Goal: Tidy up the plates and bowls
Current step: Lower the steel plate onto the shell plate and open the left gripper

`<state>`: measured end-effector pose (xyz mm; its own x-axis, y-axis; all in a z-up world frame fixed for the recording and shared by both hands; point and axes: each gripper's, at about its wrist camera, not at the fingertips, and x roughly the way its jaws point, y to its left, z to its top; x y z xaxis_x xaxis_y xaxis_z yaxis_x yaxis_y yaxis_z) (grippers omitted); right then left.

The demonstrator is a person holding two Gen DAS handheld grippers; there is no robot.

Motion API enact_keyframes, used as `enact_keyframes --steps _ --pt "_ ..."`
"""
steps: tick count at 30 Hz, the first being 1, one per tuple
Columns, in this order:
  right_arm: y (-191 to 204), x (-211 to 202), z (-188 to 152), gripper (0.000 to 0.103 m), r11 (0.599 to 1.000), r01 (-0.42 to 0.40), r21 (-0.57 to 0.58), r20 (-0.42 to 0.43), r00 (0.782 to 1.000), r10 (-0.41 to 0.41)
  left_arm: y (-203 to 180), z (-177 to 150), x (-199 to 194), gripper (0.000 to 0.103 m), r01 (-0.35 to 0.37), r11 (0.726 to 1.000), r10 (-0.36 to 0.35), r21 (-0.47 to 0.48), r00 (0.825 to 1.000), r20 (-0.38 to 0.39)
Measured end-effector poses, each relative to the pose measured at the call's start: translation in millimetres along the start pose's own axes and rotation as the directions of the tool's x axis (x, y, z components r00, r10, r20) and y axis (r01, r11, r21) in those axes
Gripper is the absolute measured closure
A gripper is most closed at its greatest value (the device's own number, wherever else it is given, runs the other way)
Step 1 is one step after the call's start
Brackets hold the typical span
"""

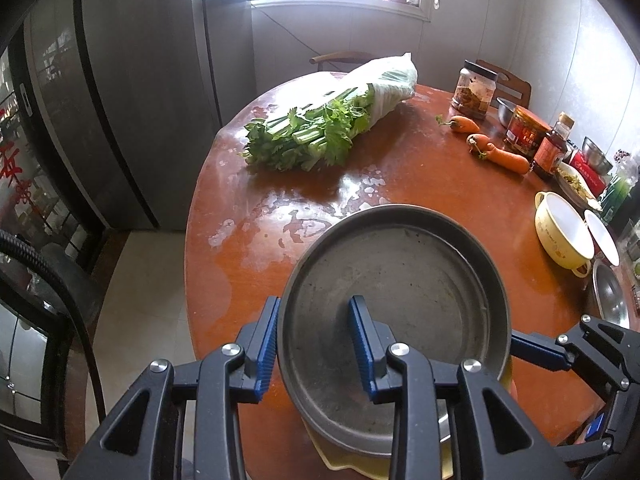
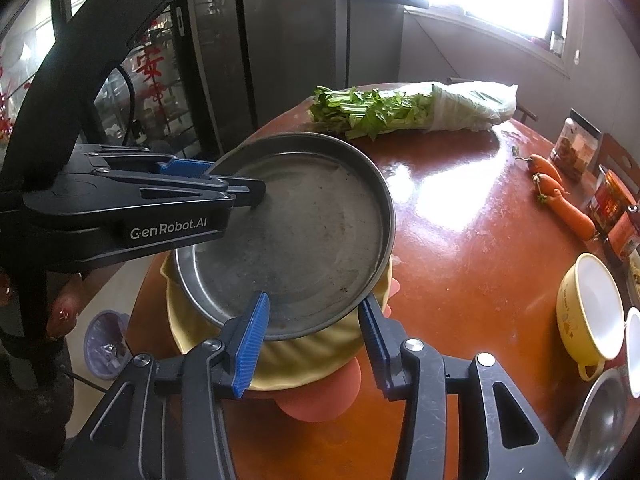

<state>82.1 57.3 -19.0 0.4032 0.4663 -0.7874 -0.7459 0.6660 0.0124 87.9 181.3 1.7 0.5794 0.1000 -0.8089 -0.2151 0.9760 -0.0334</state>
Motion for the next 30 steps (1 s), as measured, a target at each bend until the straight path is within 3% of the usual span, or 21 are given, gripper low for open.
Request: enact_keyframes --steps 30 --pt "-9 -17 -13 0.054 1.000 0.012 0.028 -0.002 1.000 -0.012 -18 -13 -14 0.068 0.044 0.998 -0.043 0.055 0.999 -0.017"
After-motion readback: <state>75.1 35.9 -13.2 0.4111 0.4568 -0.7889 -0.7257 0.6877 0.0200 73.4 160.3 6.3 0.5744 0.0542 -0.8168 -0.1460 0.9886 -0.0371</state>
